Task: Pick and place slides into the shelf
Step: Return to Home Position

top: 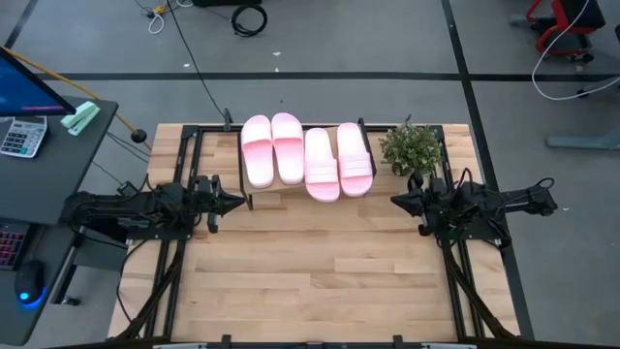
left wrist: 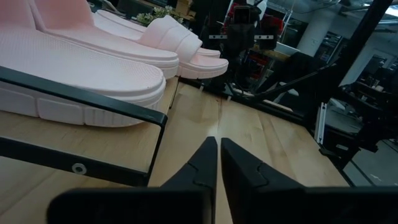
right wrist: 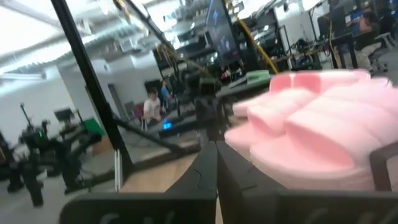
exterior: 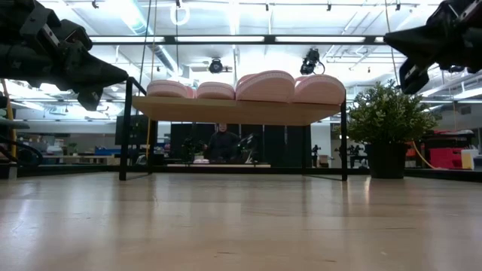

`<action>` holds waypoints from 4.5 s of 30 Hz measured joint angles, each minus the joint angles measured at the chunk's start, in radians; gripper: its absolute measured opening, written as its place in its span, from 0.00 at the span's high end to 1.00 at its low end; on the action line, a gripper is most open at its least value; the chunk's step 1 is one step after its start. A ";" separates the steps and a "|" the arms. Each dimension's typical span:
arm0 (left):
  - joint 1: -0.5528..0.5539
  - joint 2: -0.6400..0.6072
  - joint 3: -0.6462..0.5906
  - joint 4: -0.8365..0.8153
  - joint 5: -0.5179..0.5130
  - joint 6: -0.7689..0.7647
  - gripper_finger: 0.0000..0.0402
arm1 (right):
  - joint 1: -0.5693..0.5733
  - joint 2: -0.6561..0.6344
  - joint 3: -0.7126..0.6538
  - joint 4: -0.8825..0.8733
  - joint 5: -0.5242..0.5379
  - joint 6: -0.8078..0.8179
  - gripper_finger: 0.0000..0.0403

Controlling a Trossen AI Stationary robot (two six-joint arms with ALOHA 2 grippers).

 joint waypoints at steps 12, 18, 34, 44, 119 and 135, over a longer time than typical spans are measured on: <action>0.000 0.000 0.000 0.001 0.000 0.000 0.91 | 0.000 0.000 0.000 -0.107 -0.056 -0.091 1.00; 0.000 0.000 0.000 0.002 0.000 0.000 0.91 | 0.000 0.000 0.000 -0.121 -0.057 -0.178 1.00; 0.000 0.000 0.000 0.003 0.000 0.000 0.92 | 0.000 0.000 0.000 -0.153 -0.089 -0.185 0.99; 0.000 0.000 0.000 0.003 0.000 0.000 0.91 | 0.000 0.000 0.000 -0.156 -0.088 -0.112 0.98; 0.000 0.000 0.000 0.004 0.000 0.000 0.91 | 0.000 0.001 -0.001 -0.158 -0.087 -0.113 0.96; 0.000 0.000 0.000 0.003 0.000 0.000 0.93 | 0.000 0.001 -0.001 -0.158 -0.087 -0.113 0.96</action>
